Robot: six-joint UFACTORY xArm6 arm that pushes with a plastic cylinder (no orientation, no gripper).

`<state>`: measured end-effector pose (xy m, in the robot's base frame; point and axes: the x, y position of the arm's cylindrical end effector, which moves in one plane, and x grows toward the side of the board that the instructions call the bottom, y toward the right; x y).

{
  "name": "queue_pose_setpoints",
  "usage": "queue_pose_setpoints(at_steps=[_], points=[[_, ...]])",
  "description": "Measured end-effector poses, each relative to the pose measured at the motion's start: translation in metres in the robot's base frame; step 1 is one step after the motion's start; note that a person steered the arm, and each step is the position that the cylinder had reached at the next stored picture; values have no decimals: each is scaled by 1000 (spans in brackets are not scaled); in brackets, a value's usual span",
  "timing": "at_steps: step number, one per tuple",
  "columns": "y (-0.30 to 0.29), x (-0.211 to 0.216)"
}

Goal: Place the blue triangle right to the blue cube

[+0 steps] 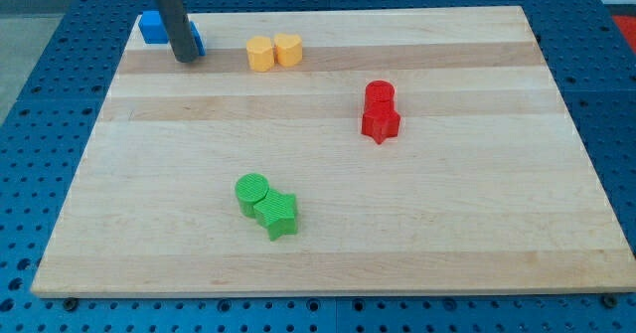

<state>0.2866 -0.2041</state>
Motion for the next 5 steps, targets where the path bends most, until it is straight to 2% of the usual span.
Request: queue_pose_setpoints(at_steps=[2, 4, 5], points=[[4, 4], [4, -27], [10, -26]])
